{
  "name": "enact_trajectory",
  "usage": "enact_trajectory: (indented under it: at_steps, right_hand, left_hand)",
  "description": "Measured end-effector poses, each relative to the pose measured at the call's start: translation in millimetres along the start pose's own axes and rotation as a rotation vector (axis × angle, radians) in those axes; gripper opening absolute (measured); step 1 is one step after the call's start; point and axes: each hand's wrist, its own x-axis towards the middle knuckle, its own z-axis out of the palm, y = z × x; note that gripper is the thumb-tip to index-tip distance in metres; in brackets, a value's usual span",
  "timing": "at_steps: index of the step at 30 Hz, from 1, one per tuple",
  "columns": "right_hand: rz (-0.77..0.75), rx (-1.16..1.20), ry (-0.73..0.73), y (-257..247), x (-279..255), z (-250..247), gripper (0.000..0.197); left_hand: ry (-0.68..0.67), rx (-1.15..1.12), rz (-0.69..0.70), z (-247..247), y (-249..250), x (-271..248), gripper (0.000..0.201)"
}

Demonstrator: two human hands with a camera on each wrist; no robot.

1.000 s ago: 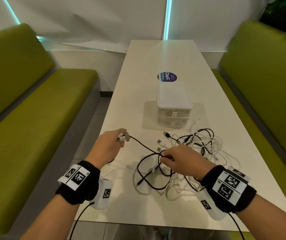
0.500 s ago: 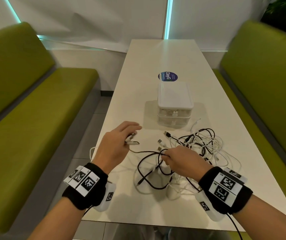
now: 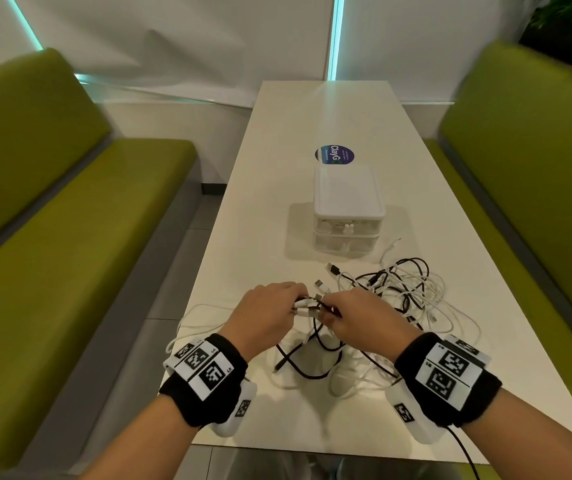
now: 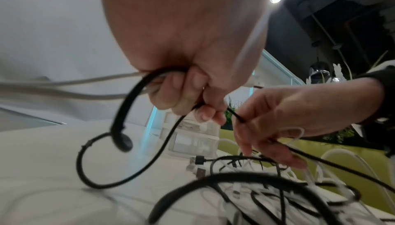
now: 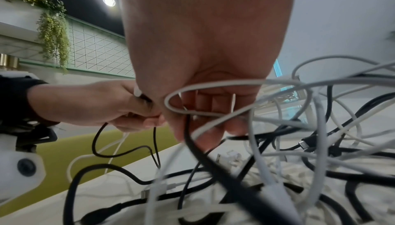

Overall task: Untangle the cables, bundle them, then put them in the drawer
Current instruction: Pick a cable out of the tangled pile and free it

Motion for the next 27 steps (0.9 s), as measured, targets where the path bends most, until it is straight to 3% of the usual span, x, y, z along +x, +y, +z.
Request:
enact_trajectory:
  at_steps: [4, 15, 22, 24, 27]
  right_hand:
    - [0.024, -0.025, -0.03, -2, 0, 1, 0.03]
    - [-0.005, -0.121, -0.087, -5, 2, 7, 0.044]
    - [-0.004, -0.17, -0.114, -3, 0, 2, 0.043]
    - [0.014, -0.192, -0.129, -2, 0, 1, 0.042]
    - [0.026, -0.24, -0.126, -2, 1, 0, 0.044]
  left_hand:
    - [0.07, -0.1, -0.074, -13, -14, 0, 0.029]
    - [0.092, -0.216, -0.314, -22, -63, -9, 0.03]
    - [0.127, -0.101, -0.427, -18, -83, -9, 0.028]
    - [0.096, -0.08, -0.428, -17, -79, -7, 0.03]
    - [0.163, -0.06, -0.265, -15, -60, -4, 0.053]
